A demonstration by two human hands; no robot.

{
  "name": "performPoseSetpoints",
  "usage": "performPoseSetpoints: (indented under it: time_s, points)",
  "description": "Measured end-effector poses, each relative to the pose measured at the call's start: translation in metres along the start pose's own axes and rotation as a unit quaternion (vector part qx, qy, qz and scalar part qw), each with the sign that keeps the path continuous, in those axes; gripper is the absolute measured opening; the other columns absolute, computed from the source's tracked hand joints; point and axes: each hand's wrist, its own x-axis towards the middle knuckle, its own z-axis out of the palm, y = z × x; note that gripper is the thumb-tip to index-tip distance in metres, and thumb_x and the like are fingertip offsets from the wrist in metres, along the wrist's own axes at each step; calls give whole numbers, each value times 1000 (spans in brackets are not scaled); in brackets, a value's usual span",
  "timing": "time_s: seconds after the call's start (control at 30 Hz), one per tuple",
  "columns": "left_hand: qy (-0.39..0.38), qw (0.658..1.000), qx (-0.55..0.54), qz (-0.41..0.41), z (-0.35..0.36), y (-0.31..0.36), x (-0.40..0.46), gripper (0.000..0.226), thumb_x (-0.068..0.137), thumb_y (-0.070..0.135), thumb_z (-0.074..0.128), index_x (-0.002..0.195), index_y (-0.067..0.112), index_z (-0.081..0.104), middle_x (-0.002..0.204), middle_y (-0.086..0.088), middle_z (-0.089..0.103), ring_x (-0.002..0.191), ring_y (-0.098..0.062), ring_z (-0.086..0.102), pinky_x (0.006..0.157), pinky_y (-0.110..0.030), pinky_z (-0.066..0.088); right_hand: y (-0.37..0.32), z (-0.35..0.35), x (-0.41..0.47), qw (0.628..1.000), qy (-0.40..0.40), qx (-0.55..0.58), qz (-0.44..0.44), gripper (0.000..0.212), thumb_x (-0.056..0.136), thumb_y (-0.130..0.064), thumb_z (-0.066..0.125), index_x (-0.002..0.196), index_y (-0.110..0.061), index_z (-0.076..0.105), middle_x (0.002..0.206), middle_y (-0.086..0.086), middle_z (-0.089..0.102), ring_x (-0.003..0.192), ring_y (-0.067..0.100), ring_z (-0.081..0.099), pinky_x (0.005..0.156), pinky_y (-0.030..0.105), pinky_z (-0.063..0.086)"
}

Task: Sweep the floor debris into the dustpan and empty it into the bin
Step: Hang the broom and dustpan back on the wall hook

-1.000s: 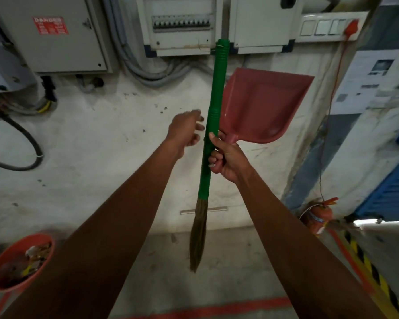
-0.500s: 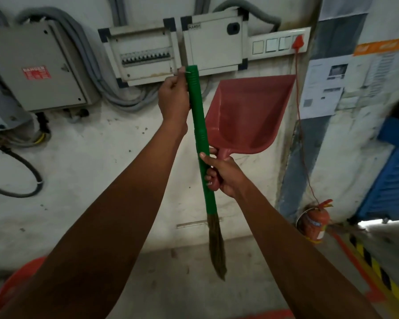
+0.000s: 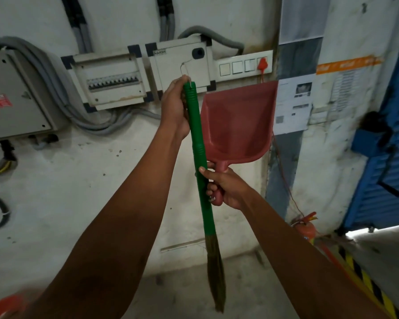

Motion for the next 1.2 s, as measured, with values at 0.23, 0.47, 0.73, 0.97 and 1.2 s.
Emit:
performPoseSetpoints:
  time_s: [0.23,0.47,0.73,0.97,1.2]
  points:
    - [-128,990,57,9,63,-36,42,15,100,23,65,89,12,64,75,-1,50,65,-13,48,62,-29,41,-32,-79,10,999,-43,7,16,43,99,-25,68,131,2,58,99,15,60,54,11,40,47,26,45]
    - [-192,981,40,0,146,-76,69,11,100,16,64,93,9,60,70,-3,39,59,-14,33,57,-29,29,-74,-181,16,995,-78,17,57,39,100,-40,66,126,-11,63,124,13,60,54,8,45,50,25,45]
    - [-218,973,79,-7,234,-111,75,18,105,16,55,93,10,67,67,-2,39,61,-13,39,59,-26,35,-133,-284,4,990,-43,134,22,41,104,-39,56,126,-5,62,114,14,67,47,5,46,48,19,45]
    - [-180,976,121,-12,318,-163,47,10,103,13,59,97,7,65,76,-4,55,65,-14,49,65,-26,44,-174,-380,-35,985,-29,172,8,41,104,-31,55,131,-2,59,135,25,63,50,6,47,50,22,48]
    - [-144,954,260,-36,399,-215,3,19,101,5,55,94,5,72,71,2,67,65,-14,48,66,-26,43,-222,-453,-83,971,-4,240,15,36,98,-16,57,129,-2,67,120,24,71,65,15,64,55,22,51]
